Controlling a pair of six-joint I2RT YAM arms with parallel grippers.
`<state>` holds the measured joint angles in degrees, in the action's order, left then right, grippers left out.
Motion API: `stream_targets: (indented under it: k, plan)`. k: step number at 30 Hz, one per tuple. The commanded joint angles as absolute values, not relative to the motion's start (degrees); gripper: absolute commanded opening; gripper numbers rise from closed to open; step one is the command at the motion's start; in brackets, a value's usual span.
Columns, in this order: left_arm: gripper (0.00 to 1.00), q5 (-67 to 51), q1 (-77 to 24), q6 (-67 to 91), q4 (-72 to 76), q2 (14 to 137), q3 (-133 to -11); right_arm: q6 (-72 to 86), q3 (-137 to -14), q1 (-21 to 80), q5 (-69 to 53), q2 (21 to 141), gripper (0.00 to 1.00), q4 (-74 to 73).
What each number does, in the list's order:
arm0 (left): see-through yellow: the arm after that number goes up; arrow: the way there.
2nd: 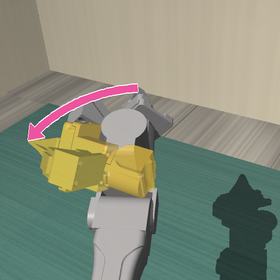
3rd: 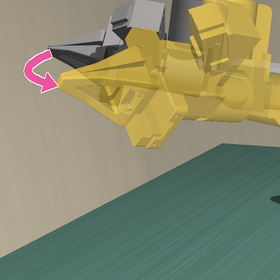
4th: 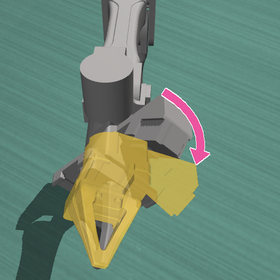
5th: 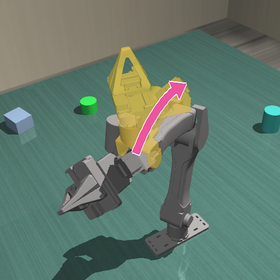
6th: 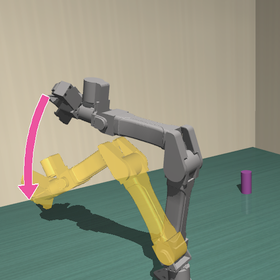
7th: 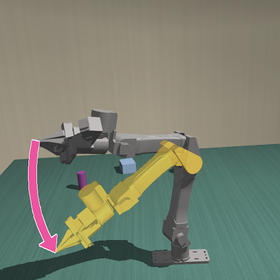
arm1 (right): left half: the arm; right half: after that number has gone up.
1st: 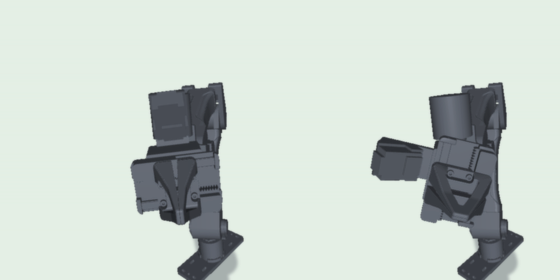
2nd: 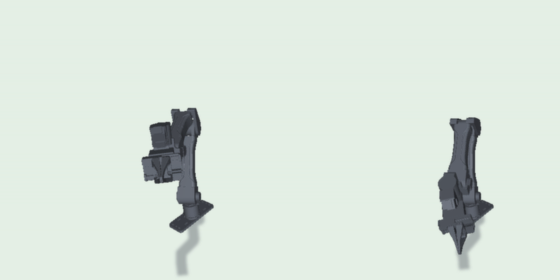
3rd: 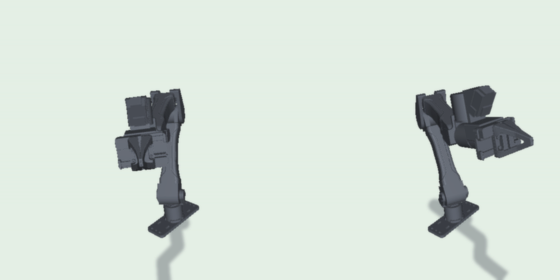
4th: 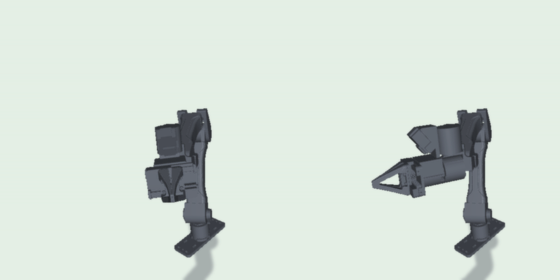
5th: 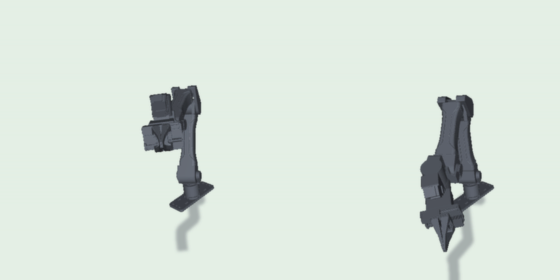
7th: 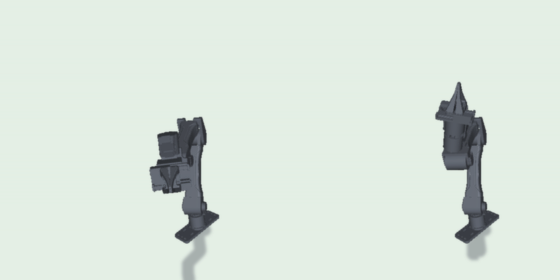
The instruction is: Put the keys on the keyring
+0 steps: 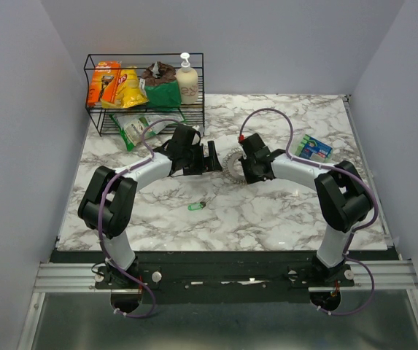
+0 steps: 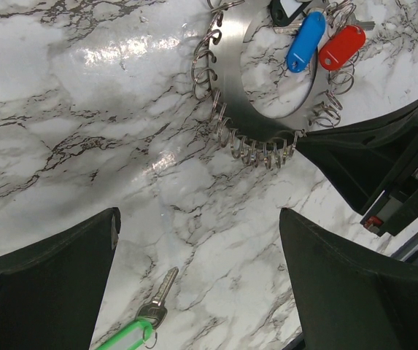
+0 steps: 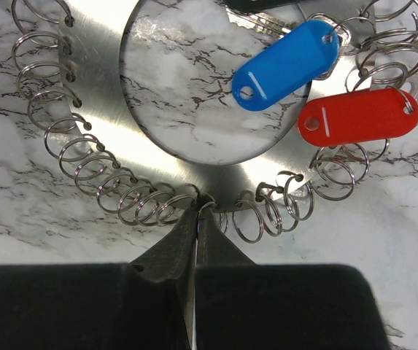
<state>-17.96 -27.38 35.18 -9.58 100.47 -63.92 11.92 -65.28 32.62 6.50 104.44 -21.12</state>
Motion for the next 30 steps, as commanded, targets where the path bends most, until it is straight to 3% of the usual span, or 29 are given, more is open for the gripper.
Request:
stream_targets:
  k: [1, 21, 25, 29, 30]
  plan:
    - [0.99, -17.6, -27.2, 34.1, -10.6, 98.8, -63.5, 12.0, -65.9, 33.7, 3.2, 103.5, 0.07, -22.6]
    - [0.99, -13.5, -27.0, 30.9, -13.1, 96.6, -65.8, 13.7, -63.0, 40.0, -10.8, 101.7, 0.08, -23.4]
    - [0.99, -12.3, -26.9, 30.7, -13.3, 95.7, -65.5, 14.8, -62.5, 40.3, -10.4, 98.0, 0.15, -24.1]
    - [0.99, -11.8, -26.5, 30.2, -13.4, 95.1, -65.4, 14.5, -62.8, 40.2, -7.3, 94.9, 0.34, -26.0]
    - [0.99, -11.8, -26.4, 30.1, -13.4, 95.2, -65.4, 14.9, -63.1, 40.2, -6.5, 94.4, 0.44, -26.8]
